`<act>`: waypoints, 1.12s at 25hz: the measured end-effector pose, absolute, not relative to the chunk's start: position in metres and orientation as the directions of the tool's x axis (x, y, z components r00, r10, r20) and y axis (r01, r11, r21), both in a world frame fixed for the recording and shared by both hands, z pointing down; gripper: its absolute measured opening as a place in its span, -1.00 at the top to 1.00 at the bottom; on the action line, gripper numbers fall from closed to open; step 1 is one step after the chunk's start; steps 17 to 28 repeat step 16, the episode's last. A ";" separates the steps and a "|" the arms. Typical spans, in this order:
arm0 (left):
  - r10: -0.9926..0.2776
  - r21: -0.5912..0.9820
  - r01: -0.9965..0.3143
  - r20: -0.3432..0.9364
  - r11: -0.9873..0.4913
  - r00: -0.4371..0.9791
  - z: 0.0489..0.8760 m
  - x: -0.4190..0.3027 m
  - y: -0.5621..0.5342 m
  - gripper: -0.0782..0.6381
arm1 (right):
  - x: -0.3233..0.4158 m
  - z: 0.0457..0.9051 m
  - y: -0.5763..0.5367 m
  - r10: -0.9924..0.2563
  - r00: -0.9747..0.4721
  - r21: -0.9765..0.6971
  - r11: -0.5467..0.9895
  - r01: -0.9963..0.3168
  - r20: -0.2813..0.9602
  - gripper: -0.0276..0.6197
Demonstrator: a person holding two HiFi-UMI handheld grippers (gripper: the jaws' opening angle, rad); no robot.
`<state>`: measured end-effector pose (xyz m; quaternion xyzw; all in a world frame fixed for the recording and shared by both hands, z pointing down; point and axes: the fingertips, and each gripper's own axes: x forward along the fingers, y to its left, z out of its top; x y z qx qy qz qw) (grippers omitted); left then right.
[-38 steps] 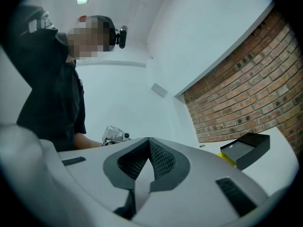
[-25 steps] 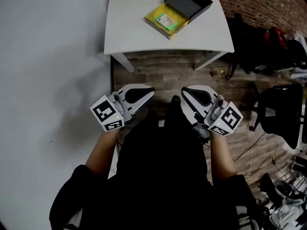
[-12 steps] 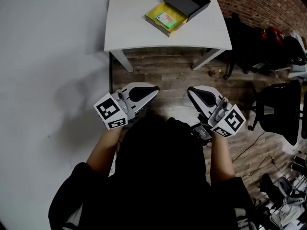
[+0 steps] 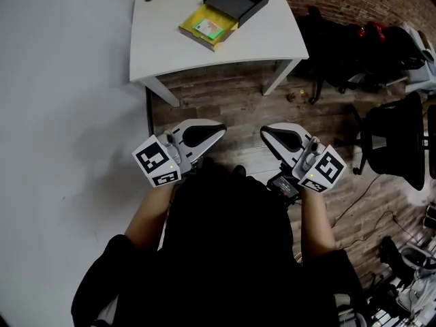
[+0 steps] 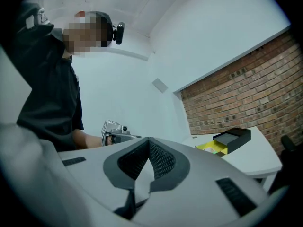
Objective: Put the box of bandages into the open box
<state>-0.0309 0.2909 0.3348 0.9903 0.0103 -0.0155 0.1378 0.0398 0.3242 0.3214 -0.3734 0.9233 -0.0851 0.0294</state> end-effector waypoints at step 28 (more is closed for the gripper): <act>-0.011 0.276 -0.020 0.032 -0.961 0.999 0.345 -0.001 0.353 0.74 | 0.070 0.338 0.376 -0.606 -0.795 -0.201 0.781 -0.591 -0.017 0.90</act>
